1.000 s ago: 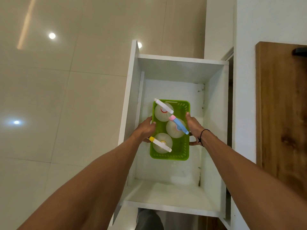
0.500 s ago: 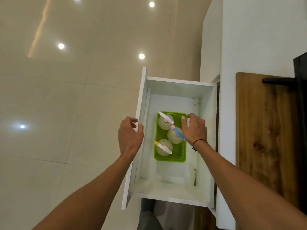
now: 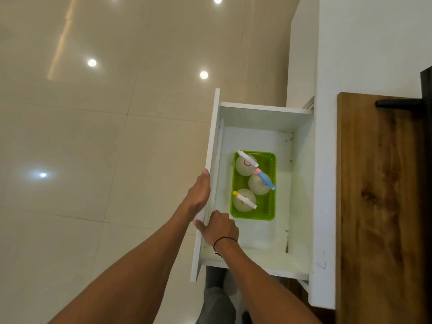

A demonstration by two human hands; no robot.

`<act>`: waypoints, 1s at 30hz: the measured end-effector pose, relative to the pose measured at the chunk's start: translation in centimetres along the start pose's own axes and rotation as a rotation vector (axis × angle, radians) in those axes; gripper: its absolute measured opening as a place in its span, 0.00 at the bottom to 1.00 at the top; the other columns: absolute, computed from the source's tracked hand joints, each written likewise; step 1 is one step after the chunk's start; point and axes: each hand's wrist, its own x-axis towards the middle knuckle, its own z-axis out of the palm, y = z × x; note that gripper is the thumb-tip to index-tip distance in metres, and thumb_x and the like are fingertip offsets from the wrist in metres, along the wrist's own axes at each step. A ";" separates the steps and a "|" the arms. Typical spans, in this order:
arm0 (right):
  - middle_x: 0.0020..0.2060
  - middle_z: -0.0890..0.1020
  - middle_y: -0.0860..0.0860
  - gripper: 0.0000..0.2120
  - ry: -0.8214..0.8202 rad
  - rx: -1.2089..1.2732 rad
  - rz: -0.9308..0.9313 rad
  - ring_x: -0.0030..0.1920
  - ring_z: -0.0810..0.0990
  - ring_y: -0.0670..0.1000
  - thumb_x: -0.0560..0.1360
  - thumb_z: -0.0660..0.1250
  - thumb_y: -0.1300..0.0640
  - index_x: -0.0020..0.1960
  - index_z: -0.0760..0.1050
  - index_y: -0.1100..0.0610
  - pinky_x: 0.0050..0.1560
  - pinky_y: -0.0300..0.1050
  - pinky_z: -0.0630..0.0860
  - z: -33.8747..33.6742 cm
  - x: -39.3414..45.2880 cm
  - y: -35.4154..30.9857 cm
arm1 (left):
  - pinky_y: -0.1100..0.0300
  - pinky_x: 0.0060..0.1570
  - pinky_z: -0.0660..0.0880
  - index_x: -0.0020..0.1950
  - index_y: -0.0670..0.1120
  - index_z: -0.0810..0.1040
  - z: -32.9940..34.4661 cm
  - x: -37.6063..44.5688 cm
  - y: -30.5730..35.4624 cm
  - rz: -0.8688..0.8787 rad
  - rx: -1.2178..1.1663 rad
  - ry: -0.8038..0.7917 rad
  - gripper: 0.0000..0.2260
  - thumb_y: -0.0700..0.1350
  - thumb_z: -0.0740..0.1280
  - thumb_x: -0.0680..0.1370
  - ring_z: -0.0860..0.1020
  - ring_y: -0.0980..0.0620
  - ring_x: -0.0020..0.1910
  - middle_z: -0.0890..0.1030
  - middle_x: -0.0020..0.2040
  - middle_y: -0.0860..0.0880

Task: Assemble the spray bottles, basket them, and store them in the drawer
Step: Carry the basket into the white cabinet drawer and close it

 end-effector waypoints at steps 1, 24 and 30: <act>0.58 0.82 0.56 0.28 0.011 0.007 0.004 0.58 0.83 0.61 0.78 0.63 0.31 0.61 0.77 0.56 0.54 0.52 0.79 0.0 -0.2 0.1 | 0.36 0.81 0.57 0.87 0.54 0.51 0.5 0.0 -0.2 0.022 0.032 -0.008 0.37 0.71 0.41 0.82 0.57 0.40 0.85 0.55 0.87 0.46; 0.44 0.68 0.56 0.15 0.383 -0.519 0.070 0.48 0.65 0.55 0.75 0.71 0.52 0.49 0.64 0.56 0.55 0.51 0.68 -8.1 -2.0 9.8 | 0.49 0.46 0.73 0.47 0.40 0.82 13.5 -3.0 5.3 0.100 0.172 -0.184 0.42 0.68 0.37 0.84 0.70 0.49 0.33 0.73 0.33 0.46; 0.75 0.63 0.61 0.40 0.464 -0.679 0.082 0.79 0.62 0.63 0.75 0.73 0.40 0.78 0.60 0.55 0.76 0.62 0.64 -8.4 -1.9 13.2 | 0.39 0.80 0.65 0.80 0.42 0.71 15.4 -4.3 4.8 0.163 0.145 -0.249 0.40 0.66 0.37 0.85 0.69 0.41 0.80 0.72 0.79 0.40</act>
